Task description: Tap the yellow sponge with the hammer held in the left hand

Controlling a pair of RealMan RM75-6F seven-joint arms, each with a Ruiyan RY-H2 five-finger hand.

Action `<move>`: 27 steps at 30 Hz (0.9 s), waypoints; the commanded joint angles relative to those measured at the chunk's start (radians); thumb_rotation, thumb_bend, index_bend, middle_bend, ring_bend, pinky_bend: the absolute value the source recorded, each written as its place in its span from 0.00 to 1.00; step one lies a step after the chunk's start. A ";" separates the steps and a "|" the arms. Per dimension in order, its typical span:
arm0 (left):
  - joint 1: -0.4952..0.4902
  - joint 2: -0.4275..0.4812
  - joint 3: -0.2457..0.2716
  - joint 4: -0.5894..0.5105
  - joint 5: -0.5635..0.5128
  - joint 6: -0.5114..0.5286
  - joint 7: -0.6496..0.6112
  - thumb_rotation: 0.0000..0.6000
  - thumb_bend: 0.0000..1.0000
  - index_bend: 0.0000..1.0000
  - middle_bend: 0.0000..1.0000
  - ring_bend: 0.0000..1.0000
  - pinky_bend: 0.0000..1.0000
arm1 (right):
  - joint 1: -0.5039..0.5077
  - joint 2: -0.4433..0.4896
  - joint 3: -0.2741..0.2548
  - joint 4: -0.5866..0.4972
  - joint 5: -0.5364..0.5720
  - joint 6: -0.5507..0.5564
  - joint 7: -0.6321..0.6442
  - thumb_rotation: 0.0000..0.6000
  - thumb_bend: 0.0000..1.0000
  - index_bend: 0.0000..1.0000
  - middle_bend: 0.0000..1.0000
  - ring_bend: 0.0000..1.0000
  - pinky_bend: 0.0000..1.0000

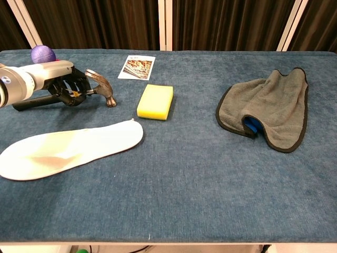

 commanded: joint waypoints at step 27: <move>-0.004 -0.013 0.019 0.013 0.019 0.003 0.004 1.00 0.69 0.53 0.53 0.41 0.36 | -0.005 0.002 0.001 0.007 0.015 -0.006 0.013 1.00 0.15 0.01 0.13 0.00 0.11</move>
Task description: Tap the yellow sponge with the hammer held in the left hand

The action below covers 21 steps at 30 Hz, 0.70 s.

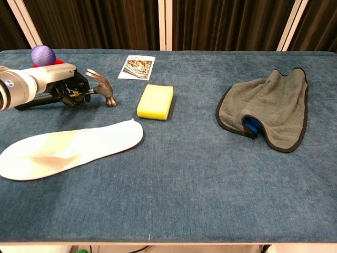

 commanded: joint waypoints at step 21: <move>0.064 -0.005 -0.006 0.054 0.300 0.057 -0.268 1.00 0.95 0.73 0.72 0.62 0.68 | -0.010 0.011 -0.005 -0.024 -0.006 0.007 -0.025 1.00 0.15 0.01 0.13 0.00 0.11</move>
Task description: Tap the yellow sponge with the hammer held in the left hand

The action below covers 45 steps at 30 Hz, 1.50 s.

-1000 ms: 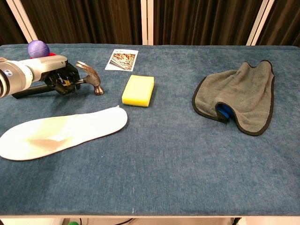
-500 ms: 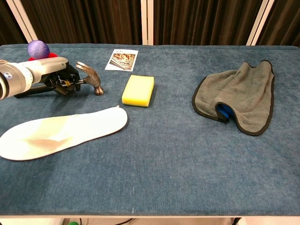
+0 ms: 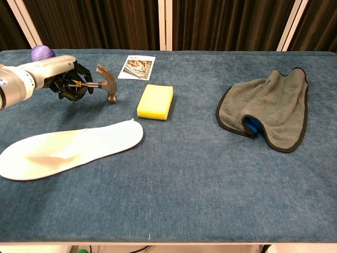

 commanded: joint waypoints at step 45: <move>-0.153 -0.013 0.005 0.114 0.298 -0.241 -0.447 1.00 1.00 0.90 0.91 0.89 0.92 | -0.017 0.009 -0.008 -0.040 0.024 -0.024 -0.049 1.00 0.15 0.03 0.15 0.00 0.11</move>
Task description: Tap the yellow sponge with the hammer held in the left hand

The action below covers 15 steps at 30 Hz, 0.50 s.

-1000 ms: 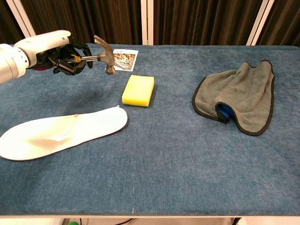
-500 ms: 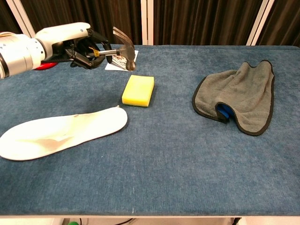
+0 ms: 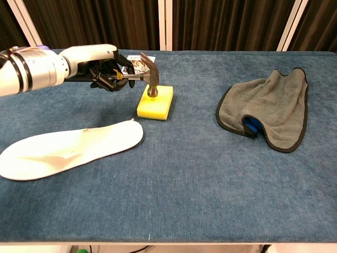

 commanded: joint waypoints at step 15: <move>0.029 0.058 -0.023 -0.110 0.019 0.121 0.027 1.00 1.00 0.91 0.92 0.90 0.93 | -0.011 0.001 0.005 0.007 -0.009 0.025 0.010 1.00 0.15 0.03 0.15 0.00 0.11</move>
